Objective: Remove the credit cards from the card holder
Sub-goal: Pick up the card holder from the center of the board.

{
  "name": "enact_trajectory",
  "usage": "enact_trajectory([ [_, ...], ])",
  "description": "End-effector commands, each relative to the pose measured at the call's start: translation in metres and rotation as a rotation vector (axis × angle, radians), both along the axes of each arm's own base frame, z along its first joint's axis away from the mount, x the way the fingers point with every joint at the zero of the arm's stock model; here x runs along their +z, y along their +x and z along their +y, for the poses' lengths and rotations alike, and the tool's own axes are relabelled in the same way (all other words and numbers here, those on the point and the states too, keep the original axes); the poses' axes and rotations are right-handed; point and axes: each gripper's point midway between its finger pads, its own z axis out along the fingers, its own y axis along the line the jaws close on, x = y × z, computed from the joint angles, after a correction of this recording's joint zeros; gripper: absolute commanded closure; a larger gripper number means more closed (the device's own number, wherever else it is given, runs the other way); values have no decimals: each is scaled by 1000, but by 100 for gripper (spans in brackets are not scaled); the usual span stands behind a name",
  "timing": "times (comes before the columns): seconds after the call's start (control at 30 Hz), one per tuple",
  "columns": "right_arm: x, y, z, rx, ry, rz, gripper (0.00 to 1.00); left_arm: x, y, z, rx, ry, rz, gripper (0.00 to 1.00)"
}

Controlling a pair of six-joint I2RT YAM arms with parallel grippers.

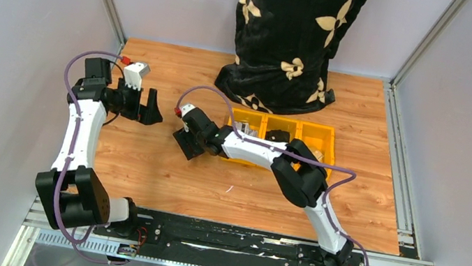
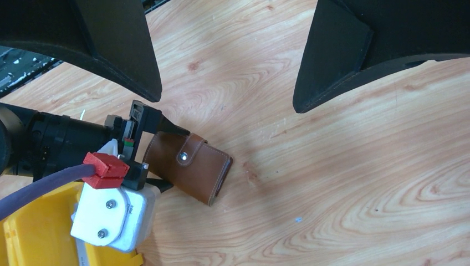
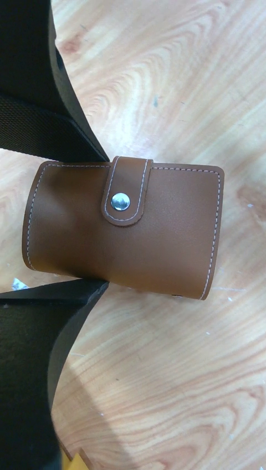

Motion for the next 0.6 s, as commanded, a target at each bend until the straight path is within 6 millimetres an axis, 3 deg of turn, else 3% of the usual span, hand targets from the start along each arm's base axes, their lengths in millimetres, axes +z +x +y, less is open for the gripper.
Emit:
enact_trajectory([
  [0.0, 19, -10, -7, 35, 37, 4, 32, 8, -9, -9, -51, -26, -36, 0],
  [0.17, 53, -12, -8, 47, 109, -43, 35, 9, -12, -20, -70, -93, -28, 0],
  [0.57, 159, -38, -3, 126, 304, -206, 36, 34, -23, -61, -134, -384, 15, 2],
])
